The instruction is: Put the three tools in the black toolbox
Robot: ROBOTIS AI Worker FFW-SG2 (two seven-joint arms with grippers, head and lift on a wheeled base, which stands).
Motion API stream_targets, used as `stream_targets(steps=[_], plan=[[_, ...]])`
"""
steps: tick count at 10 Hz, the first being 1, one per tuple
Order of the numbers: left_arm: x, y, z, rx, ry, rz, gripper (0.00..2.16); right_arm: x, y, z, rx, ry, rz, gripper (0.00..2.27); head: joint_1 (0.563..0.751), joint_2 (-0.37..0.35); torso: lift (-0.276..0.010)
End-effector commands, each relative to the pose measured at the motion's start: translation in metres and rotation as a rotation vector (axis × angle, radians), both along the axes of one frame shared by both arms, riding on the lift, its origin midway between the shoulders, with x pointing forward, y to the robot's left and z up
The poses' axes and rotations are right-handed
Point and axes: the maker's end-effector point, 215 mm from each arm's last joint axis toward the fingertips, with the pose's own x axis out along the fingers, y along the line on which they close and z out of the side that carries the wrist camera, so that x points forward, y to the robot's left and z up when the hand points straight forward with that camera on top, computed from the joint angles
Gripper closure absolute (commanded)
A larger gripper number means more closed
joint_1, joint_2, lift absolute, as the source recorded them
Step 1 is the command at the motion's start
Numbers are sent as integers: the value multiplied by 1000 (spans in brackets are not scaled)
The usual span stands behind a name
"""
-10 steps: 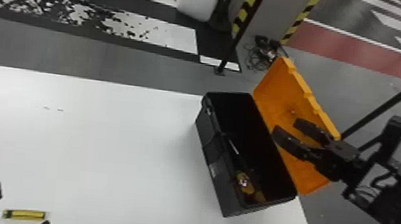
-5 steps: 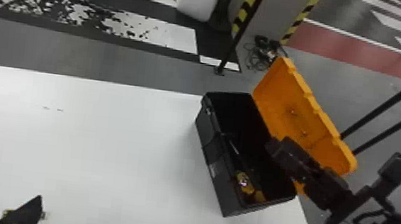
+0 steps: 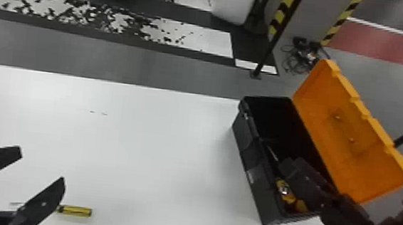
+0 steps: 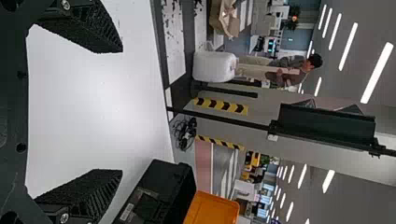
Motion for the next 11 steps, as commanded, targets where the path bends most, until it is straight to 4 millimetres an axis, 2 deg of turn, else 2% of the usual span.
stream_targets(steps=[1,4,8,9,11], plan=[[-2,11,-6,47,-33,-1,83,-4,7,-4,9,0,-4,73,695,-167,-55],[-14,36,-28,187,-4,-41,83,-8,15,-10,0,9,-8,73,695,-120,-55],[-31,87,-41,304,49,-44,87,-13,20,-14,-8,-2,-15,76,695,-27,-55],[-33,94,-48,309,65,-39,87,-14,23,-16,-8,3,-9,76,695,6,-55],[-35,97,-63,359,75,-58,87,-20,25,-17,-9,3,-5,76,695,55,-55]])
